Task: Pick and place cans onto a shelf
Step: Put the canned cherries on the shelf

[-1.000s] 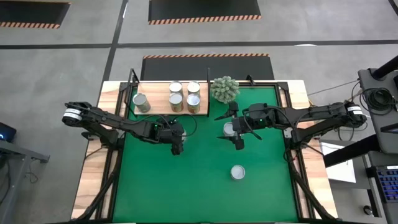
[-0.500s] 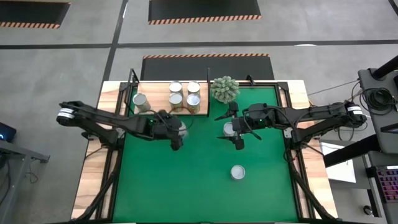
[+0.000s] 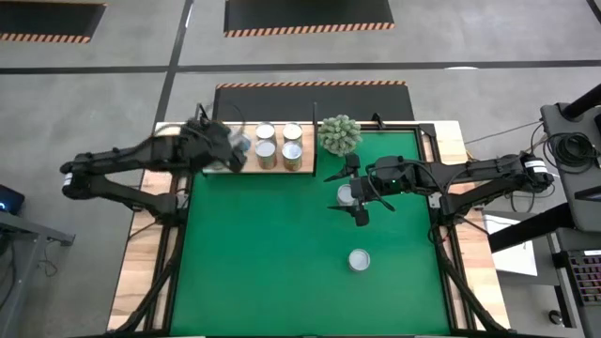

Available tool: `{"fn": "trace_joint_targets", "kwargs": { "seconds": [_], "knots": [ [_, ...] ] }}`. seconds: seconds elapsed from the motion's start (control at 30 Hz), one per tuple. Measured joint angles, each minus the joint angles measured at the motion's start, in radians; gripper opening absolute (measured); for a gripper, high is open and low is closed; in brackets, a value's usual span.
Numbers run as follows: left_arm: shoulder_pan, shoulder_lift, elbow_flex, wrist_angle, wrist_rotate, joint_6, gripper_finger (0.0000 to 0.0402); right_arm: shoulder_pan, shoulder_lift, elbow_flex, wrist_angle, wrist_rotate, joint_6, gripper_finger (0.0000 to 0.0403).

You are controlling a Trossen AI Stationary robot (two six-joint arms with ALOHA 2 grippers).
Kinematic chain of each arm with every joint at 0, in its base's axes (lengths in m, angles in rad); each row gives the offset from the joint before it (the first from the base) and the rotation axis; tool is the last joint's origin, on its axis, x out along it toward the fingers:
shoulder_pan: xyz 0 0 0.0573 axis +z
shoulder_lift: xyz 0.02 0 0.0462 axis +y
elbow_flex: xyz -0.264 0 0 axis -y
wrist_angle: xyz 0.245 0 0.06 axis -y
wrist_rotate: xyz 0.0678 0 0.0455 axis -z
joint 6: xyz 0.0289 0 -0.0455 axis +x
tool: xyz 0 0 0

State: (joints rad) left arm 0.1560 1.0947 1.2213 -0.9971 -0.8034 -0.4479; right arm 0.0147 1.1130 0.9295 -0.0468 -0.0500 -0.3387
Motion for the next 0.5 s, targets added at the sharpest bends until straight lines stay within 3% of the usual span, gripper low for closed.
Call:
{"fn": "trace_joint_targets", "kwargs": {
  "seconds": [0.27,0.43,0.5],
  "knots": [
    [0.332,-0.039,-0.133,0.129,0.051,0.084,0.0313,0.000,0.000,0.000,0.000,0.000,-0.002,0.0328],
    [0.449,-0.006,-0.217,0.341,0.204,0.164,0.0313,0.000,0.000,0.000,0.000,0.000,-0.004,0.0328],
    [0.473,0.016,-0.229,0.402,0.219,0.182,0.0313,0.000,0.000,0.000,0.000,0.000,-0.005,0.0328]
  ]
}}
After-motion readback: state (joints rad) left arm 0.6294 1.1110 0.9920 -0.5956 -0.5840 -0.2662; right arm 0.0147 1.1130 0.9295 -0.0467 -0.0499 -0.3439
